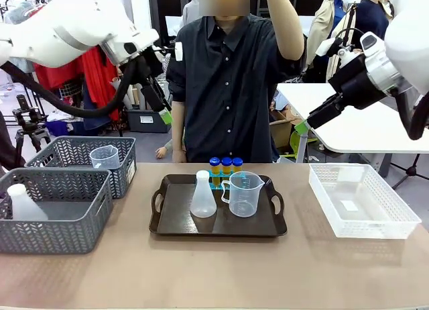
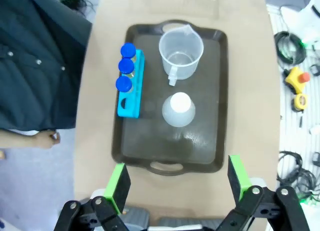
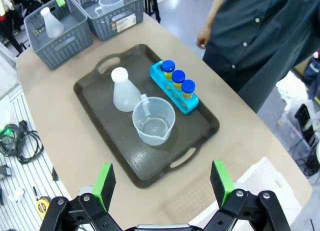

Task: Prepare the laboratory tools.
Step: Pick up one Small flask and place it on the Handle tray.

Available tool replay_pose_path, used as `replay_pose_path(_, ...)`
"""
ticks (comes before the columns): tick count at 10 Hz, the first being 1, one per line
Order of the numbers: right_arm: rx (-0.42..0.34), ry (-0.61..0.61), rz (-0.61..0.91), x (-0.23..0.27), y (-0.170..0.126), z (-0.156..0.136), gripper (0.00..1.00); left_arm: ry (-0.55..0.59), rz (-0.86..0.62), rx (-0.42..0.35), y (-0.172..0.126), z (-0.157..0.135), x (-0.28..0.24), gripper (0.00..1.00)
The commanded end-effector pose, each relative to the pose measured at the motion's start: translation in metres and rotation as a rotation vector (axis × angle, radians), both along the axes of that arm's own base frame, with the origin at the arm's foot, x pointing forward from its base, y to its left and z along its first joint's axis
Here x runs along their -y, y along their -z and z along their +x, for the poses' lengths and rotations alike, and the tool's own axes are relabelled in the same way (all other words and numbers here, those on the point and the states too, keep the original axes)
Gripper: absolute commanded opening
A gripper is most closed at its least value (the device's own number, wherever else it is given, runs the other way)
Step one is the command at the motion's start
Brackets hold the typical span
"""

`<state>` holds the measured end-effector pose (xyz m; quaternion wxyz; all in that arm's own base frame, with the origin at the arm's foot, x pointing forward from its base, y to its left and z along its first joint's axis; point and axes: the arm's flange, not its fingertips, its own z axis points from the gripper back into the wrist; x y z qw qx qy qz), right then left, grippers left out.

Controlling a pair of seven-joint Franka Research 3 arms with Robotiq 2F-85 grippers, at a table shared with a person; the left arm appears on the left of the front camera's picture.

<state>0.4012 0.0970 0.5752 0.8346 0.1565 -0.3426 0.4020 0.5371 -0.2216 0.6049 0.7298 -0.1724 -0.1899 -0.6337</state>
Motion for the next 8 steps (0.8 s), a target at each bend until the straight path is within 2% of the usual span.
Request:
replay_pose_path(1,-0.005,-0.004,0.018,0.000,-0.001,0.000,1.00,0.012,-0.066,0.050,0.003,-0.019,-0.018,1.00)
replay_pose_path(5,-0.005,-0.004,0.018,0.000,-0.001,0.000,1.00,-0.071,-0.097,0.104,-0.004,-0.044,-0.038,1.00)
replay_pose_path(8,-0.005,-0.004,0.018,0.000,-0.001,0.000,1.00,-0.096,-0.107,0.120,-0.002,-0.052,-0.044,1.00)
